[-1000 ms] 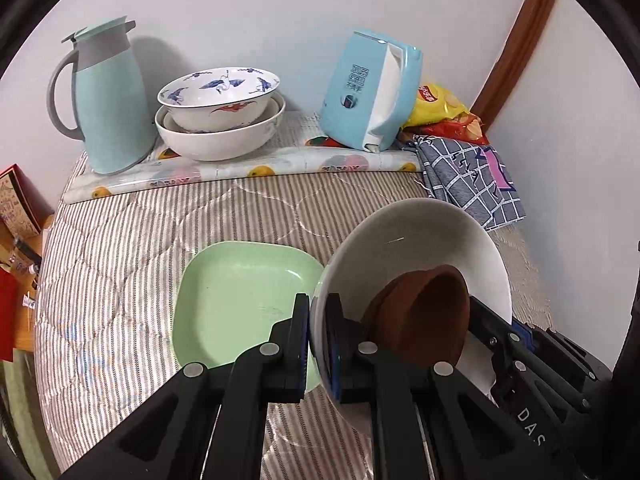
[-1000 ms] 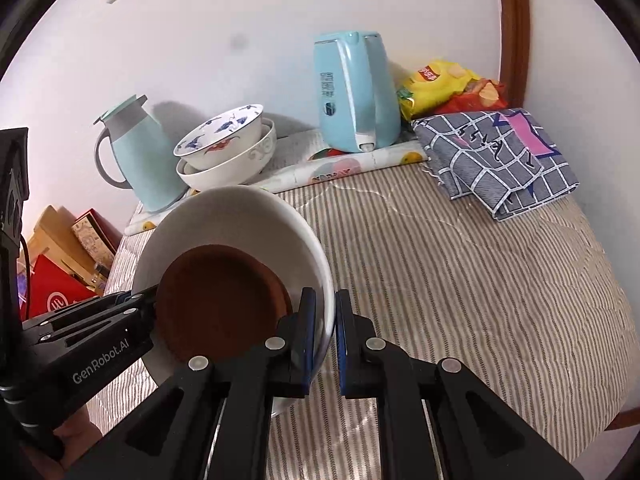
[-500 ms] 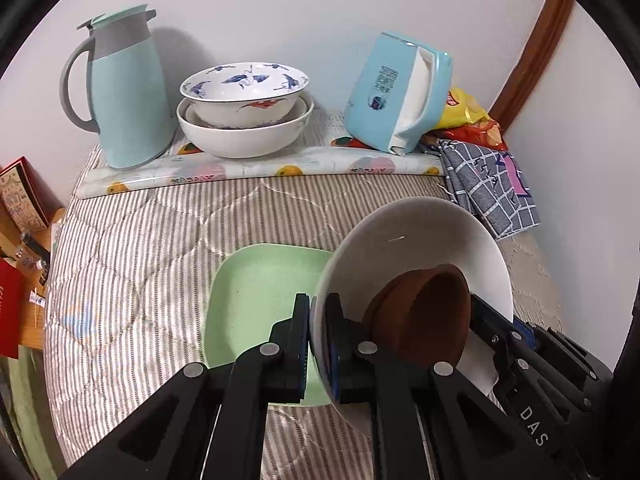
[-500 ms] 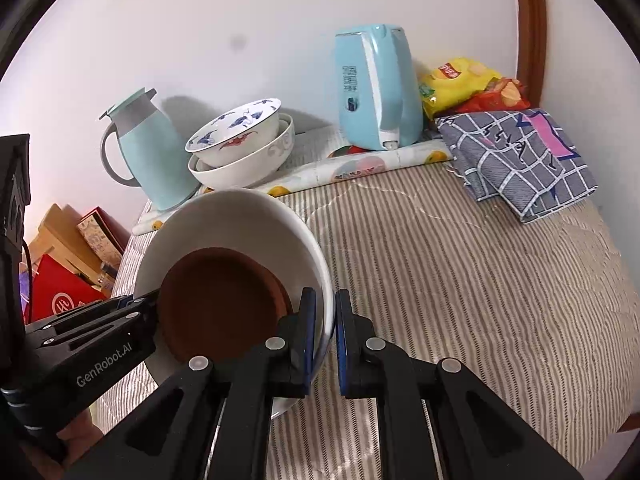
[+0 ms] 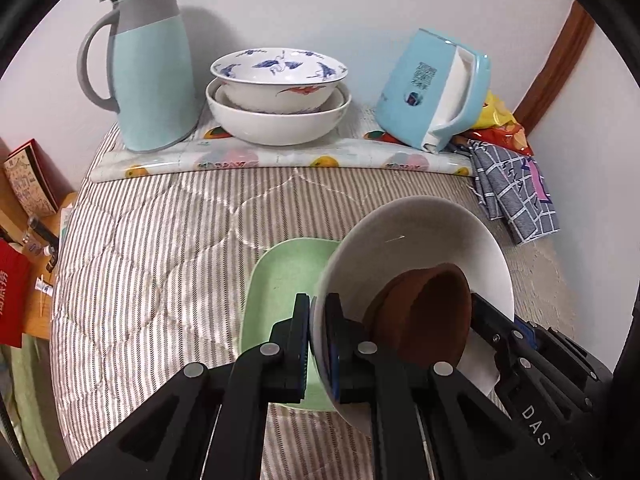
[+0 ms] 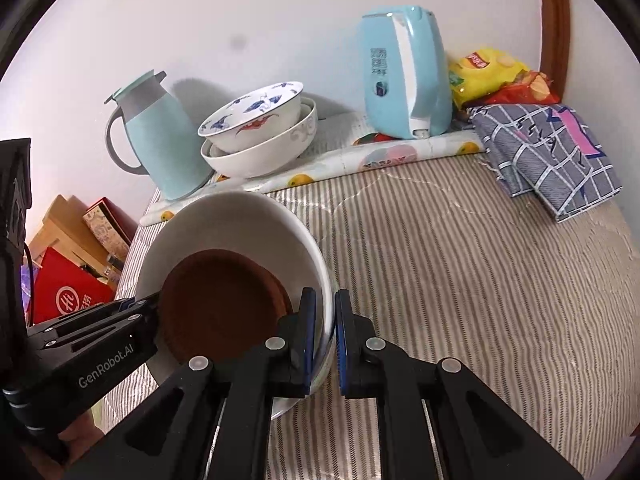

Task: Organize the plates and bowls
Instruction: 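Carry the white bowl with the right gripper over the green plate stack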

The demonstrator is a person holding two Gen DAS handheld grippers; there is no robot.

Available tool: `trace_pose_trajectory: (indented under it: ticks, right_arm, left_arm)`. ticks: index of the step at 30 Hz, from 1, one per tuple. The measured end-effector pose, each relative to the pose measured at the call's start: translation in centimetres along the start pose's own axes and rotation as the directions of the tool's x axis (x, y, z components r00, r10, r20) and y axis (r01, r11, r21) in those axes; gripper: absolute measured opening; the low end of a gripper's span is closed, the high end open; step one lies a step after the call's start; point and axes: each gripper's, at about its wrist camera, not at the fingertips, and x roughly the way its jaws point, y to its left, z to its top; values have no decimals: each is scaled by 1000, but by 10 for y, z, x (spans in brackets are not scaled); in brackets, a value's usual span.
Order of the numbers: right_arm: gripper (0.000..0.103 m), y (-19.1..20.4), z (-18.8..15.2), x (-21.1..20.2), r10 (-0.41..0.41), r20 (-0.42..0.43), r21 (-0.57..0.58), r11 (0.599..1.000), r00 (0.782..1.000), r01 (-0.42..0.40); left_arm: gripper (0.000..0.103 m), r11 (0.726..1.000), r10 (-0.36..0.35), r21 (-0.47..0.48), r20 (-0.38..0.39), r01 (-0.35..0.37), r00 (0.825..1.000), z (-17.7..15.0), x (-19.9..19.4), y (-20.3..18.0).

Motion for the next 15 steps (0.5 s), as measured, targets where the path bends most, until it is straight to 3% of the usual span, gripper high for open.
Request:
trace_pose_trajectory:
  ticks: [15]
  right_arm:
    - [9,17,-5,30,18,-52,-23,1000,999,-19]
  left_arm:
    - [8,999,15,-43,-33,-16,999,-3,18,28]
